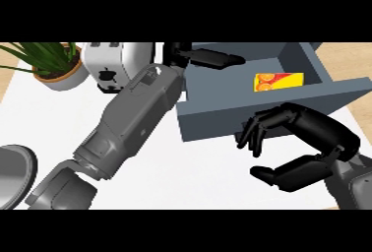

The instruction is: Pick up the cup, place it into the drawer and close the drawer

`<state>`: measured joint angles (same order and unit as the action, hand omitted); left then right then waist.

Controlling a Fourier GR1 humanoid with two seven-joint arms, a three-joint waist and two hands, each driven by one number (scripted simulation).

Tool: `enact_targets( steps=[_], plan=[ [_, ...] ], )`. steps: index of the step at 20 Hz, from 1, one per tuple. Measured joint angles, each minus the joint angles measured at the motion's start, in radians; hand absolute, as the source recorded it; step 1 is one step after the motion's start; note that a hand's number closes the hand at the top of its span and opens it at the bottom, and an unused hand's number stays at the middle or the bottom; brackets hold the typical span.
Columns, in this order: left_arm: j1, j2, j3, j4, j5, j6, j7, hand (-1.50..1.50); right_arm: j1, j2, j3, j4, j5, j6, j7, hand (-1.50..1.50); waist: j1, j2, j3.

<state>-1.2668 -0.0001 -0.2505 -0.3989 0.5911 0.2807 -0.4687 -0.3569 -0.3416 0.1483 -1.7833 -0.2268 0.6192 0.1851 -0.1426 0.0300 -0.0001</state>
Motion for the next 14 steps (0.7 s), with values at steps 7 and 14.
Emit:
enact_targets(
  steps=[7, 14],
  plan=[
    [0.029, 0.0, 0.005, 0.011, 0.048, 0.007, -0.049, -1.5, 0.051, -0.052, 0.071, 0.018, 0.312, -0.053, -0.049, -1.5, 0.072, -0.012, 0.001],
    [0.103, 0.008, 0.018, -0.028, 0.072, -0.044, -0.1, -1.5, 0.036, 0.007, 0.193, 0.301, 0.589, -0.186, -0.168, -1.5, 0.144, -0.017, 0.001]
  ],
)
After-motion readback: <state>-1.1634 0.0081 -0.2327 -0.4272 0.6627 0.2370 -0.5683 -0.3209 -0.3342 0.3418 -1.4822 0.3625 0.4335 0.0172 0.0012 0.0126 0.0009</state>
